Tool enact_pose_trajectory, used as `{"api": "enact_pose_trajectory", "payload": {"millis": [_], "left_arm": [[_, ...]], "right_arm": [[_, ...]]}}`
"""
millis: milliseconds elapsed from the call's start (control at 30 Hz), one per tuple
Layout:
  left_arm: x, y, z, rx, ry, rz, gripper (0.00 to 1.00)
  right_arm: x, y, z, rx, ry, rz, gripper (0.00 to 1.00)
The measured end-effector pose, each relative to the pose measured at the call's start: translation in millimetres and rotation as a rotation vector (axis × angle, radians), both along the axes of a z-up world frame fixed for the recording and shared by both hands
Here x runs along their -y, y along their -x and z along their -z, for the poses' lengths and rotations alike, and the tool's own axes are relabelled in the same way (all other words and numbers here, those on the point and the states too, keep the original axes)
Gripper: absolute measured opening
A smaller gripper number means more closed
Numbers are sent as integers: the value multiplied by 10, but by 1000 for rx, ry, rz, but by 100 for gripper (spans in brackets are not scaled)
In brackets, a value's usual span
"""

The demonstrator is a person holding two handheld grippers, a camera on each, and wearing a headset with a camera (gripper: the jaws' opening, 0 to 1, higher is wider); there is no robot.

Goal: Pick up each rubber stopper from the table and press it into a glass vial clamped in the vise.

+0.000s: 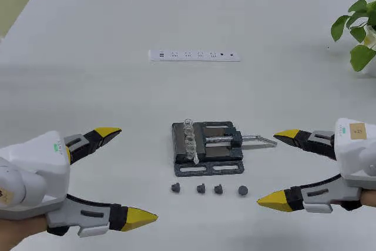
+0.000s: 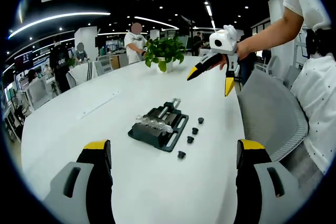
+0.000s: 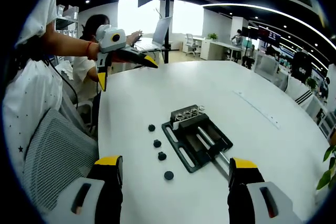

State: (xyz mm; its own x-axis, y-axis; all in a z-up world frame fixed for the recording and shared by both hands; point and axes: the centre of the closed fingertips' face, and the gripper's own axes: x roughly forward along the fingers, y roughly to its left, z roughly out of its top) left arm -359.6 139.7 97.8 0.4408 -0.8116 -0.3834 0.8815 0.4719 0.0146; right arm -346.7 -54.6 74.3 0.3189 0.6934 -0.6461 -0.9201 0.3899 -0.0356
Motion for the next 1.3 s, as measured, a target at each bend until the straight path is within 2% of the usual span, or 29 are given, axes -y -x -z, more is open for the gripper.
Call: {"api": "enact_pose_trajectory", "payload": {"millis": [367, 600, 700, 767, 933, 1000, 1067, 1300], "left_arm": [[-3, 15, 42, -2, 2, 4, 99], [-10, 22, 56, -1, 0, 6, 99], [-12, 21, 55, 1, 3, 6, 99], [-17, 19, 60, 3, 1, 7, 99], [-14, 23, 68, 4, 4, 8, 99], [-10, 27, 74, 2, 8, 6, 99], [-9, 32, 81, 2, 12, 3, 99], [-35, 38, 76, 1, 21, -10, 99]], "right_arm": [[-50, -3, 12, -26, 59, -58, 77], [-68, 38, 104, -88, 137, -113, 62], [-93, 38, 144, -90, 172, -151, 56], [-93, 53, 193, -115, 206, -172, 54], [-94, 67, 310, -136, 292, -231, 47], [-125, 68, 339, -128, 309, -256, 43], [-119, 74, 388, -138, 349, -272, 39], [-100, 41, 600, -153, 429, -327, 26]]}}
